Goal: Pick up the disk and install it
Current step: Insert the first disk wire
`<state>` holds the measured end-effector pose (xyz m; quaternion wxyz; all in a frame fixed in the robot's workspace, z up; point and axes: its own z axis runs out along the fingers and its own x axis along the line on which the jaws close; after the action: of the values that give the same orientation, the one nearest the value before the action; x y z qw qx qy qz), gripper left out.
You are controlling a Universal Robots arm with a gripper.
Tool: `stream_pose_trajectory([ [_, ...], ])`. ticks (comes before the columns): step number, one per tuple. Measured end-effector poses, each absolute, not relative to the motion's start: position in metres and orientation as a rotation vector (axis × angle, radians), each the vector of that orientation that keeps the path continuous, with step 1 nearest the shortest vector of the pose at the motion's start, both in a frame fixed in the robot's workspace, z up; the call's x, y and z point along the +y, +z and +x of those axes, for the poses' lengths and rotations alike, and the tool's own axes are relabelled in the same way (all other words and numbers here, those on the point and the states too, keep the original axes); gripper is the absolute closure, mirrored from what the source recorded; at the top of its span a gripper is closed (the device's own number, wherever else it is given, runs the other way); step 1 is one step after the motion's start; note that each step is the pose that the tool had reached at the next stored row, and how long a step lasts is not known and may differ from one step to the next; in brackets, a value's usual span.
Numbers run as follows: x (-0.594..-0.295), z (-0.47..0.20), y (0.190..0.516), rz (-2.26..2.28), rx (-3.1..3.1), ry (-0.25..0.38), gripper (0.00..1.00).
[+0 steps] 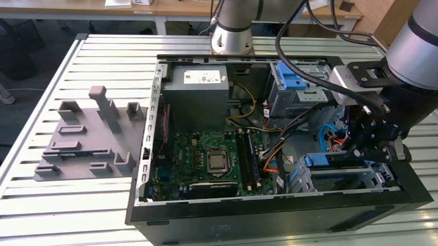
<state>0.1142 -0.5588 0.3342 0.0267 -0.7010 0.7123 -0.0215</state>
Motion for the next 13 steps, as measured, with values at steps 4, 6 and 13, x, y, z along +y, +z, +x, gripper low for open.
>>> stream_pose_trajectory([
  [4, -0.5587, 0.1142, 0.3367, -2.166, 2.201, -0.066, 0.84],
  [6, -0.5587, 0.1142, 0.3368, -2.166, 2.201, -0.066, 0.89],
  [13, -0.5588, 0.1143, 0.3371, -2.166, 2.201, -0.066, 0.89],
])
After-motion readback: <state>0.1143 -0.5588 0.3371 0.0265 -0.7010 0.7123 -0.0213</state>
